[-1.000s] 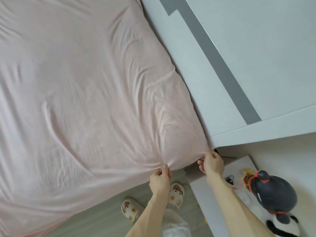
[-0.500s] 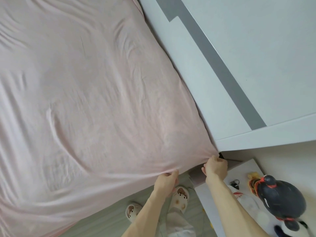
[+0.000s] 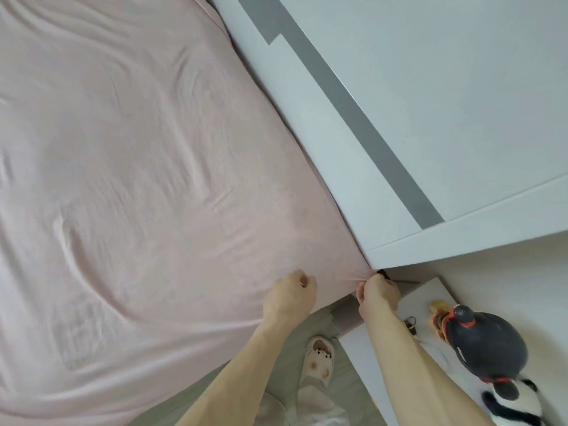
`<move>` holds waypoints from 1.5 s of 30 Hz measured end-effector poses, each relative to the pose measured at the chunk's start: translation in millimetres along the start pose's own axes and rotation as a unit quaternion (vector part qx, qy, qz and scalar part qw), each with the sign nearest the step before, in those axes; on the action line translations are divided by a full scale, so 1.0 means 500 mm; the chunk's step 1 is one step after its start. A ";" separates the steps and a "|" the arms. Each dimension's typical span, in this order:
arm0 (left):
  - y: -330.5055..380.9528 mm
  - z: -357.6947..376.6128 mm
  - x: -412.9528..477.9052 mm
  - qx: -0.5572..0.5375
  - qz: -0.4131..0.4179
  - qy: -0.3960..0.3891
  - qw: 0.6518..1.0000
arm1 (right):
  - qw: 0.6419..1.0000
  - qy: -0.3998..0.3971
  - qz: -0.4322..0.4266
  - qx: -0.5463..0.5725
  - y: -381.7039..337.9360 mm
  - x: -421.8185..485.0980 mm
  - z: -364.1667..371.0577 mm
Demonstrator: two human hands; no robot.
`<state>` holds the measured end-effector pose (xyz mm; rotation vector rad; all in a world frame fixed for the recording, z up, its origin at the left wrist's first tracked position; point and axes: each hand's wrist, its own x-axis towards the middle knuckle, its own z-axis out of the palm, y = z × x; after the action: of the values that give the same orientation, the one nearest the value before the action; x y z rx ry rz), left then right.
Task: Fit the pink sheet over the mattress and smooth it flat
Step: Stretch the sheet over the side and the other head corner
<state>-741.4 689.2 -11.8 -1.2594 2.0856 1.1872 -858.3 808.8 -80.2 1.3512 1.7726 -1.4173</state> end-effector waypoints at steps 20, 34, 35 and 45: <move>-0.521 -0.131 -0.040 0.133 -0.089 0.204 0.966 | 0.340 -0.185 -0.662 -0.642 0.182 -0.183 0.245; -0.839 -0.192 -0.224 -0.007 -0.200 0.360 0.911 | 0.349 -0.201 -0.664 -0.630 0.410 -0.381 0.248; -0.864 -0.209 -0.216 0.003 -0.186 0.361 0.914 | 0.336 -0.228 -0.673 -0.618 0.461 -0.415 0.274; -1.172 -0.188 -0.387 -0.010 -0.254 0.238 0.937 | 0.202 -0.176 -0.553 -0.789 0.632 -0.388 0.138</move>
<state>-131.7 577.2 -86.6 -2.0982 1.8517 0.7158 -512.0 660.2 -77.1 -1.4735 2.0826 0.4951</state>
